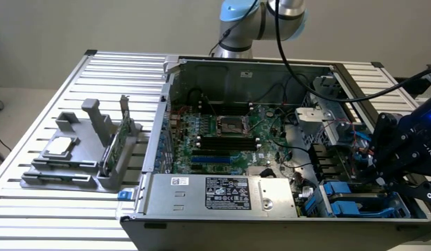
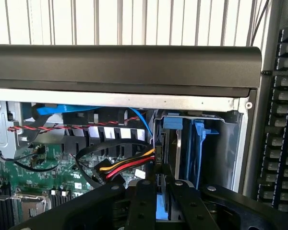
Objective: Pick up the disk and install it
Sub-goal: 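Insert the first disk wire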
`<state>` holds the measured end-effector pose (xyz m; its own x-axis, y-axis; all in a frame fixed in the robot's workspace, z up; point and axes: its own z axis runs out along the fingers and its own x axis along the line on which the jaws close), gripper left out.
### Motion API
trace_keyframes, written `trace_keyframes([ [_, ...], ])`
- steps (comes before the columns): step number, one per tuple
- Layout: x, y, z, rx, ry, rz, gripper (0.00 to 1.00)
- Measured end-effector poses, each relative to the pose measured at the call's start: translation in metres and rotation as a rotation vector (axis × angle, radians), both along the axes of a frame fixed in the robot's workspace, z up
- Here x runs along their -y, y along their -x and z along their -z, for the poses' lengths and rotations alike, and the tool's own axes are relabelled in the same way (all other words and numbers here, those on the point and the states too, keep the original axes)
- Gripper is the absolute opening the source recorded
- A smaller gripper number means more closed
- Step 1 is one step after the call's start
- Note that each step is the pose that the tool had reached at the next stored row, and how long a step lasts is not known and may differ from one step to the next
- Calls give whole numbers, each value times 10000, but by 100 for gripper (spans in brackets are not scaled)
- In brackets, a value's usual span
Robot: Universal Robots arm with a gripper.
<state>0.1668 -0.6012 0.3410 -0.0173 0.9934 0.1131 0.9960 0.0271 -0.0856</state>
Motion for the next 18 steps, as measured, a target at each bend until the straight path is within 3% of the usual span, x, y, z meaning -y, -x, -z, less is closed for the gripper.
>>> trace_keyframes([
  [12,0,-15,14,22,-2,0,17],
  [18,23,-18,14,24,-3,-1,17],
])
